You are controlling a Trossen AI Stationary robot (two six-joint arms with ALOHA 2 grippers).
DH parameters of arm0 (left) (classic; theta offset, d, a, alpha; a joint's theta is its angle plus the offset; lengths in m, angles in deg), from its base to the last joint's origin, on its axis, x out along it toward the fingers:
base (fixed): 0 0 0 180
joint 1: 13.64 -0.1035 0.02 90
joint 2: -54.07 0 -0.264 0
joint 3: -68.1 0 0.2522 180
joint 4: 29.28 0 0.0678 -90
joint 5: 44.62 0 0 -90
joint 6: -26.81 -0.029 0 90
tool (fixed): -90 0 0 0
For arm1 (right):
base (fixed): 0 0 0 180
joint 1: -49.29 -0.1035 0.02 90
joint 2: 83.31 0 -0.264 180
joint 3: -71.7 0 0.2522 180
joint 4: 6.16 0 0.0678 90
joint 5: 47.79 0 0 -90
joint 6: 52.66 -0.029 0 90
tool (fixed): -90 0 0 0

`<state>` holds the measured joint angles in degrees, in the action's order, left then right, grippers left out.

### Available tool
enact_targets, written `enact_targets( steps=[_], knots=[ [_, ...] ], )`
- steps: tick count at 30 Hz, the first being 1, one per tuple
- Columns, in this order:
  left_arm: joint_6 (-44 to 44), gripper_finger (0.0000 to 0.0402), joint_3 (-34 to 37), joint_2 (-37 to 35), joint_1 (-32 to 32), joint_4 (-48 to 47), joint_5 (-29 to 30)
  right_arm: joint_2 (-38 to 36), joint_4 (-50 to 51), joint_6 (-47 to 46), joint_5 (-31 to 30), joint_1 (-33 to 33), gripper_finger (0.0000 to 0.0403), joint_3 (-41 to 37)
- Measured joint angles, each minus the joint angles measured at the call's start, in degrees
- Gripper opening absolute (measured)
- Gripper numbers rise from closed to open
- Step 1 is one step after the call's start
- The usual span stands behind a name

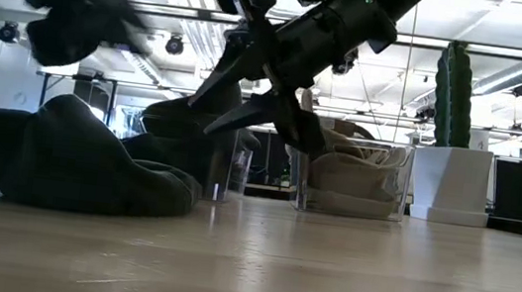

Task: Pick & Place hat
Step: Put the black cap into the left transparent bin

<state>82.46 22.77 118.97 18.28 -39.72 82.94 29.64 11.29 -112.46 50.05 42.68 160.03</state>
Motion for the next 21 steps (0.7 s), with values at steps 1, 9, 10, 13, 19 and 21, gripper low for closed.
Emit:
enact_targets(
  steps=[1, 9, 10, 13, 19, 21],
  knots=[
    [0.22, 0.0117, -1.39, -0.39, 0.00, -7.59, -1.05, 0.36, -0.48, -1.06, 0.67, 0.02, 0.0132, 0.00],
    [2.62, 0.0117, -8.81, -0.92, 0.26, -47.83, -12.34, 4.18, -7.12, -3.73, 4.24, -0.42, 0.0132, 0.17],
    [2.17, 0.0117, -8.90, -1.08, 0.39, -48.26, -15.16, 4.74, -6.61, -3.73, 4.32, -0.42, 0.0132, 0.08],
    [1.09, 0.0117, -8.90, -1.43, 0.69, -46.63, -25.09, 7.41, -7.42, -5.28, 5.04, -0.27, 0.0132, 0.11],
    [13.30, 0.0117, -8.86, -1.59, 2.47, -46.81, -31.59, 11.65, -8.07, -6.29, 7.68, -0.34, 0.0132, 1.62],
    [19.78, 0.0117, -8.53, -1.89, 3.19, -48.02, -30.51, 11.99, -7.21, -6.27, 7.32, -0.35, 0.0132, 1.96]
  ],
)
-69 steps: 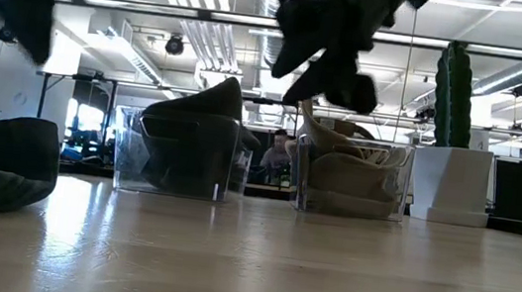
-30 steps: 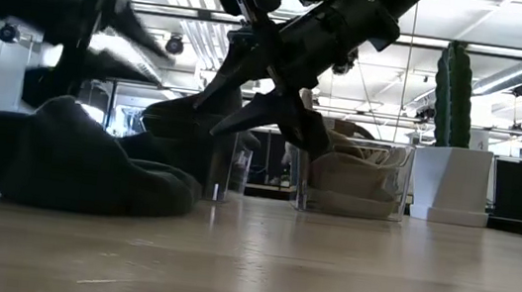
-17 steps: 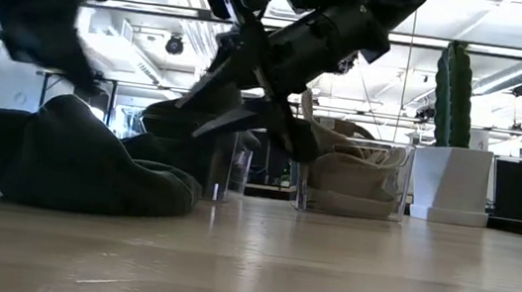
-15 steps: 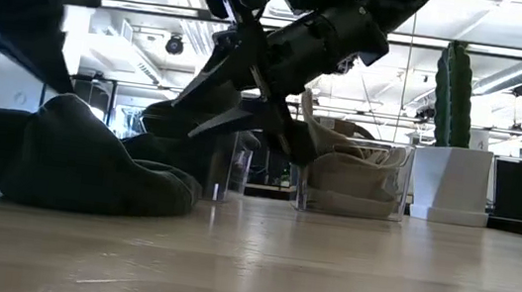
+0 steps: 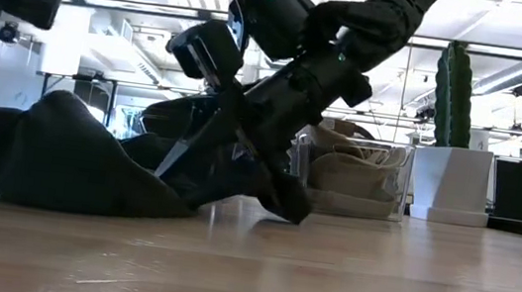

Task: Pick & Place hat
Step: Put the black cap into the left transparent bin

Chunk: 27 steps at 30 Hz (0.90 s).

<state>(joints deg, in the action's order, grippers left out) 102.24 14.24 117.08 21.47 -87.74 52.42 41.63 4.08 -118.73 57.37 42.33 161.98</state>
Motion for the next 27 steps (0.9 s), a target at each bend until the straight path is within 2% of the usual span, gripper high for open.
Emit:
enact_targets(
  steps=[4, 9, 12, 20, 27],
  knots=[
    [10.52, 0.0117, 0.11, -0.11, 1.37, -4.17, 5.36, -0.32, 5.49, 0.17, -2.25, 0.07, 0.0132, 0.25],
    [22.40, 0.0117, 0.57, -0.16, 1.26, -12.14, 17.19, -0.46, 8.75, 2.76, -2.63, 0.17, 0.0132, 0.15],
    [27.62, 0.0117, 2.55, -0.24, 0.59, -10.76, 23.33, -0.43, 8.84, 3.59, -2.37, 0.20, 0.0132, 0.12],
    [19.60, 0.0117, 13.63, -1.10, -1.31, 7.07, 21.51, -0.32, 8.87, 4.93, -0.36, 0.28, 0.0132, 0.21],
    [10.24, 0.0117, 16.42, -5.43, -1.29, 11.37, 21.67, -0.39, 8.69, 6.03, 1.63, 0.33, 0.0132, 0.11]
  ],
)
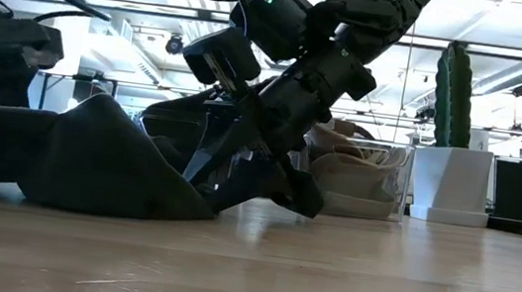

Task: Pick & Place hat
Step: Put the black cap into the left transparent bin

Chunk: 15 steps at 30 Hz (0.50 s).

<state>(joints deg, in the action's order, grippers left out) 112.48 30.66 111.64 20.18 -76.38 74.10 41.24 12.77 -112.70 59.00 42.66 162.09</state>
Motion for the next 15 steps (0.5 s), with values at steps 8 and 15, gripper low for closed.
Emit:
enact_targets(
  steps=[8, 15],
  knots=[
    [-9.90, 0.0117, 8.43, -5.35, -0.04, 12.99, 0.37, -0.43, 0.36, 7.67, 1.65, 0.00, 0.0132, -0.10],
    [-10.51, 0.0117, 16.98, -9.40, -0.09, 31.21, -1.00, -0.95, 0.80, 14.88, 1.73, -0.13, 0.0132, -0.19]
  ],
)
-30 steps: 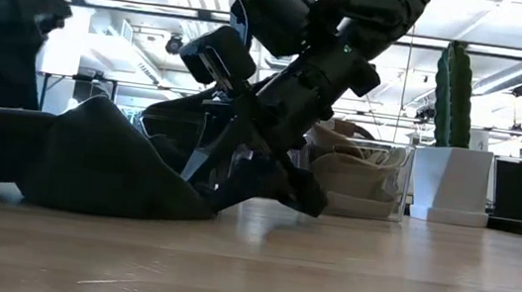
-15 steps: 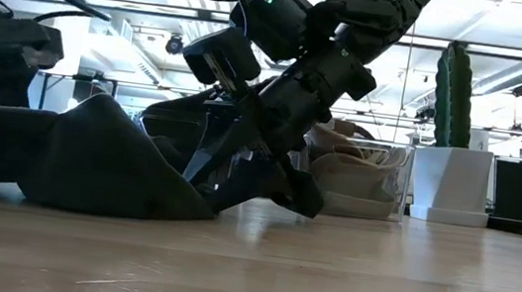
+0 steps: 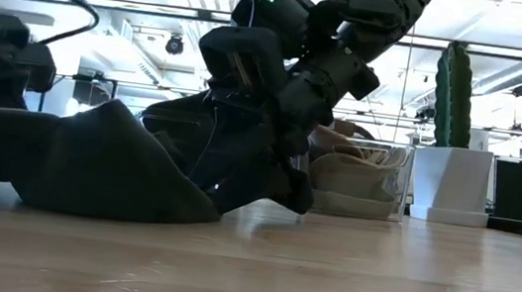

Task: Pick & Place hat
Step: Put the black cap into the left transparent bin

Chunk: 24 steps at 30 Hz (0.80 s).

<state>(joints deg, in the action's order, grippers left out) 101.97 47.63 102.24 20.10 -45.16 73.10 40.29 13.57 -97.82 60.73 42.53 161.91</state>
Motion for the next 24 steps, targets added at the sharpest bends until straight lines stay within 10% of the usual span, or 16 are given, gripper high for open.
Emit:
enact_targets(
  steps=[16, 24],
  knots=[
    [0.43, 0.0011, -5.04, -1.07, 0.09, 3.05, -7.16, -2.44, 2.84, 5.38, -1.44, -0.02, 0.0132, -0.20],
    [-0.75, 0.0008, -12.02, -2.21, 0.11, 2.51, 1.22, -11.72, 12.21, 9.56, -17.84, 0.26, 0.0132, -0.50]
  ],
)
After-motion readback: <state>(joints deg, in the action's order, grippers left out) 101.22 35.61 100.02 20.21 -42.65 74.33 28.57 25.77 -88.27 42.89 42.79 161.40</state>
